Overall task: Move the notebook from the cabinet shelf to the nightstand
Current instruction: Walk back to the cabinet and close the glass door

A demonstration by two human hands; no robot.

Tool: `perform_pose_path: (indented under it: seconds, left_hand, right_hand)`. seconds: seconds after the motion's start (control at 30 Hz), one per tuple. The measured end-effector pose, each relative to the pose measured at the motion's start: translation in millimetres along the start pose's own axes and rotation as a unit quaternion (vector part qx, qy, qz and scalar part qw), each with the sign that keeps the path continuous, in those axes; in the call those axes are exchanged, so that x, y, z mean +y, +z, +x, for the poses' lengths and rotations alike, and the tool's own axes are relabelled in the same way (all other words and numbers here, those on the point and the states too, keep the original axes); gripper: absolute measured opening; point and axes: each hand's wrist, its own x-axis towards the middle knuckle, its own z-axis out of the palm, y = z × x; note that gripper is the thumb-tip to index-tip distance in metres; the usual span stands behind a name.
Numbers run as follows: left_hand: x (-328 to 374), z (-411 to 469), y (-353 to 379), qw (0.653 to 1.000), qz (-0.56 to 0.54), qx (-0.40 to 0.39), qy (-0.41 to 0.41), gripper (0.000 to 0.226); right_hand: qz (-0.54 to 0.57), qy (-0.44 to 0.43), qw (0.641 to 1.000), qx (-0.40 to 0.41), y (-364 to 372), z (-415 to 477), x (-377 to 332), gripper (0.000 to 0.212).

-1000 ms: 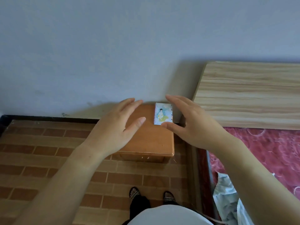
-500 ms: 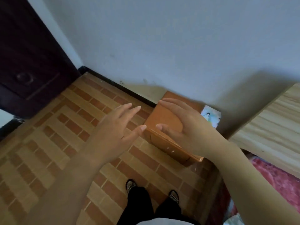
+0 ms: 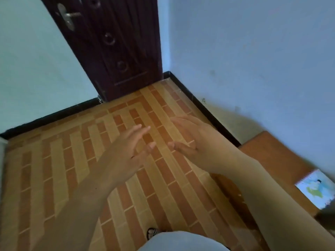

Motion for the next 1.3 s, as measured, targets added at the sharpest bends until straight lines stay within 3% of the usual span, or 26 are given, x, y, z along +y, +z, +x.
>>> perform_pose_path:
  seconds: [0.27, 0.6, 0.8, 1.03, 1.17, 1.3]
  left_hand:
    - [-134.0, -52.5, -60.6, 0.987, -0.021, 0.117, -0.108, 0.059]
    - [-248.2, -110.8, -79.7, 0.934, -0.061, 0.243, -0.254, 0.056]
    - [-324.5, -45.7, -116.3, 0.925, -0.078, 0.248, -0.277, 0.058]
    - [-404.3, 80.2, -193.3, 0.941, -0.062, 0.227, -0.242, 0.063]
    - [-440.8, 113.8, -227.2, 0.931, -0.07, 0.249, -0.257, 0.061]
    - [-479.6, 113.6, -248.7, 0.908, -0.079, 0.27, -0.311, 0.062]
  right_hand:
    - [-0.02, -0.133, 0.986, -0.104, 57.6, 100.0, -112.9, 0.059]
    - [0.027, -0.296, 0.926, -0.233, 137.1, 206.1, -204.8, 0.054]
    - [0.031, -0.308, 0.917, -0.252, 176.1, 314.3, -224.5, 0.054]
    - [0.018, -0.293, 0.93, -0.222, 181.8, 465.1, -244.7, 0.055]
    - [0.015, -0.297, 0.926, -0.232, 192.5, 532.2, -270.0, 0.053]
    - [0.017, -0.335, 0.9, -0.279, 221.5, 580.0, -317.9, 0.051]
